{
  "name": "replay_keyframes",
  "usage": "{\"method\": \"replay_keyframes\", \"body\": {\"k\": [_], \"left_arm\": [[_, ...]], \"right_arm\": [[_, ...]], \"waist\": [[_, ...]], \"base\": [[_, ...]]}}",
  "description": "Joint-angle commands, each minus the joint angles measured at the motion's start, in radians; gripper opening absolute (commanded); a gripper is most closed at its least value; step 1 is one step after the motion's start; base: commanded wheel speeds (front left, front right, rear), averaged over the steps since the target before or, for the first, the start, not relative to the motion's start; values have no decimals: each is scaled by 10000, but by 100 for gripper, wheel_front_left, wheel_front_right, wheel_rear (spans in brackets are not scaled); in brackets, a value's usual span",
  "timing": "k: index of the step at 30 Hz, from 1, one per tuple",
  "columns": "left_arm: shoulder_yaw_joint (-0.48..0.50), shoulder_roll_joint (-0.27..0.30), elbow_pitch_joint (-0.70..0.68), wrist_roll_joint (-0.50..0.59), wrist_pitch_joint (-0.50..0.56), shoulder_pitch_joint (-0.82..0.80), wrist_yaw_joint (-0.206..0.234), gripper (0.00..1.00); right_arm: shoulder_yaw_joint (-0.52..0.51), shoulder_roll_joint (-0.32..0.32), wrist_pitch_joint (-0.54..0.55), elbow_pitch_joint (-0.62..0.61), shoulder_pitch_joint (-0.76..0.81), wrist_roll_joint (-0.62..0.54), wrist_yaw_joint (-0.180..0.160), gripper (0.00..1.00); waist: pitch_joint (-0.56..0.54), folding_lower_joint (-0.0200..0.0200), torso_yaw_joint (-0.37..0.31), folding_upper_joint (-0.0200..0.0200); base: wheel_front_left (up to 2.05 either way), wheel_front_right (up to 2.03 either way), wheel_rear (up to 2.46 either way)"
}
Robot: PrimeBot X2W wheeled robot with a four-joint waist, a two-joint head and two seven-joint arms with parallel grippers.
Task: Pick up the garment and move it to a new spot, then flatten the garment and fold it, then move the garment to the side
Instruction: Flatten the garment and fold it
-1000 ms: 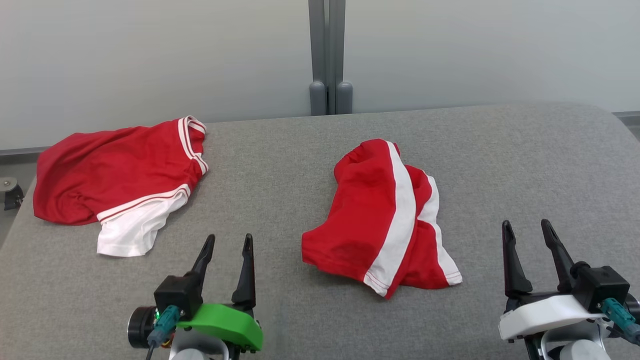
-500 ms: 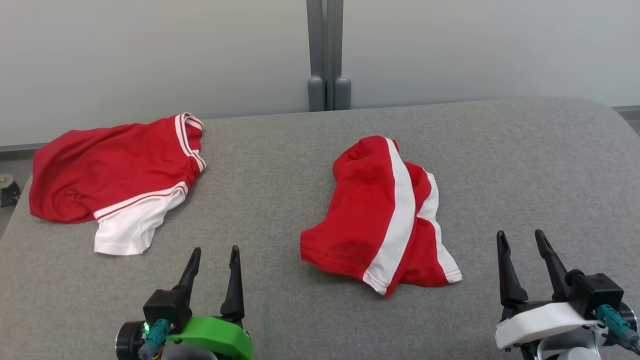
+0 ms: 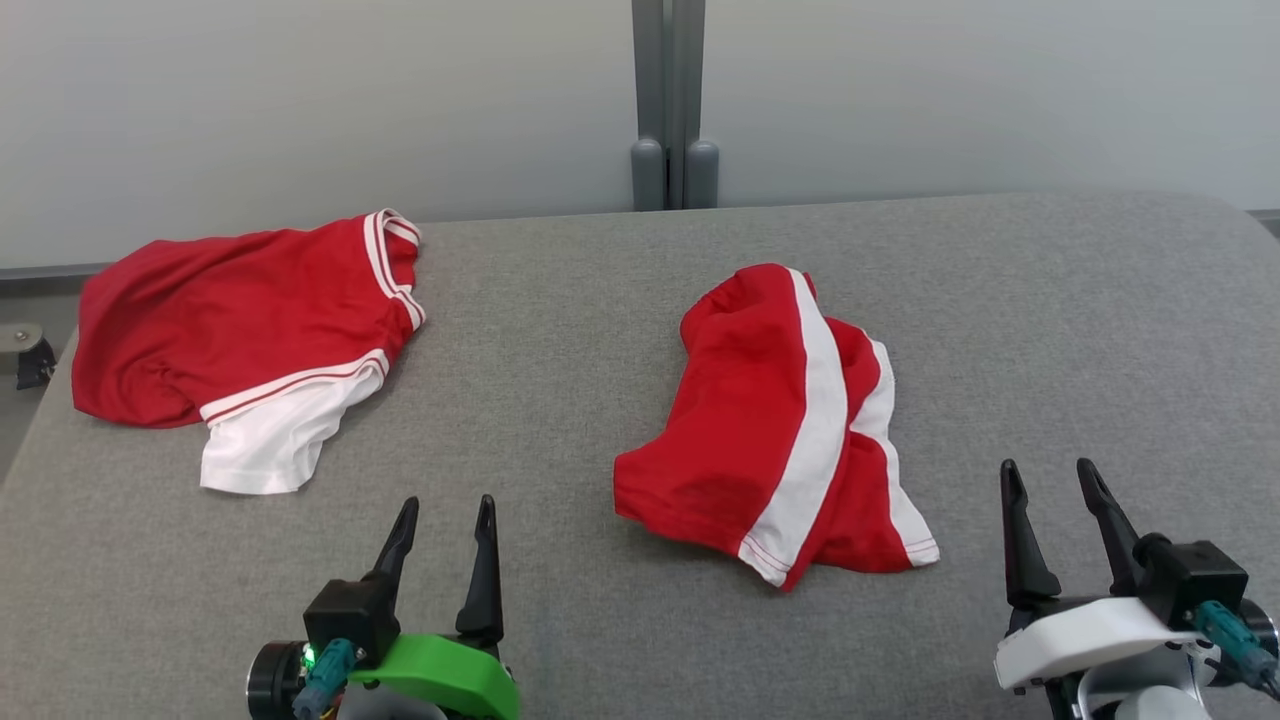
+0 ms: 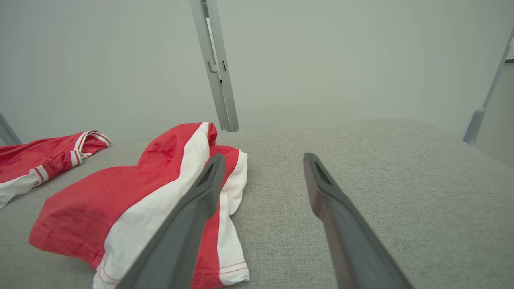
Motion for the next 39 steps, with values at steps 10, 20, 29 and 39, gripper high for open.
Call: {"method": "replay_keyframes", "body": {"k": [10,20,29,39], "left_arm": [[-264,13,-166,-142,-9,-521,100,100],[-604,13,-339,-396,-9,-906,278,100],[-700,12,-408,-517,-9,-1071,381,100],[-617,12,-311,-427,-9,-915,418,100]], "right_arm": [[26,-26,830,1594,-2740,-1107,1,100],[-369,-566,3163,3963,-5439,-1353,-1,100],[-117,-847,4136,6073,-6558,-636,-1,31],[-149,-1373,2180,6319,-7356,-841,-1,0]], "waist": [[822,0,1170,0],[1621,0,2501,0],[1902,0,3010,0],[1547,0,2897,0]], "base": [[0,0,0],[0,0,0],[0,0,0],[0,0,0]]}}
